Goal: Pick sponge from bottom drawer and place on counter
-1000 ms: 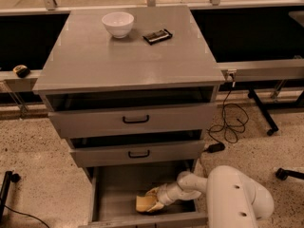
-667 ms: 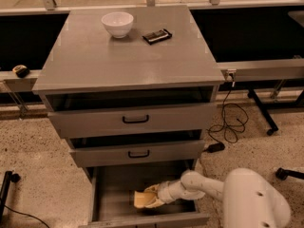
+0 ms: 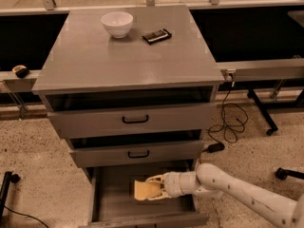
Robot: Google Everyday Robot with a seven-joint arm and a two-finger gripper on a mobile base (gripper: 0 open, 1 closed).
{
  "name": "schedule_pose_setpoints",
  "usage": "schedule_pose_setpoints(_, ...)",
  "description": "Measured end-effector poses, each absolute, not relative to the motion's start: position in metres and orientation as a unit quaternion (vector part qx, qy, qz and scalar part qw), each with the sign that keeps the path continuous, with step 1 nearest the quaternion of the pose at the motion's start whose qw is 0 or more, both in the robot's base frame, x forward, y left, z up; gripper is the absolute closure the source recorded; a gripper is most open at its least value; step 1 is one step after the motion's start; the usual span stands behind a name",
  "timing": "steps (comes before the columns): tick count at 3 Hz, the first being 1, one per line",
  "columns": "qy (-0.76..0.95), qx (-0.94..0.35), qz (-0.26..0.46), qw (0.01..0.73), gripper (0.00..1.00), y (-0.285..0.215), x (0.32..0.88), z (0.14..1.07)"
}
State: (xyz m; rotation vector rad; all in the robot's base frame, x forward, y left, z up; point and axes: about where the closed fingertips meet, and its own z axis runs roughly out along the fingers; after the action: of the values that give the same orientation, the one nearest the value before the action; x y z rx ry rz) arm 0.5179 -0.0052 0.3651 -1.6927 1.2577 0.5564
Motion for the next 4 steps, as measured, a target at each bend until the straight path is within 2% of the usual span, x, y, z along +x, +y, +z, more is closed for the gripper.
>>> schedule_pose_setpoints(1,0.493,-0.699,0.236,0.462,1.00,-0.002,0.492,0.391)
schedule_pose_setpoints(3,0.485,-0.703,0.228,0.467,1.00,-0.016,0.496,0.426)
schedule_pose_setpoints(4,0.497,-0.683,0.238,0.479,1.00,-0.041,0.486,0.497)
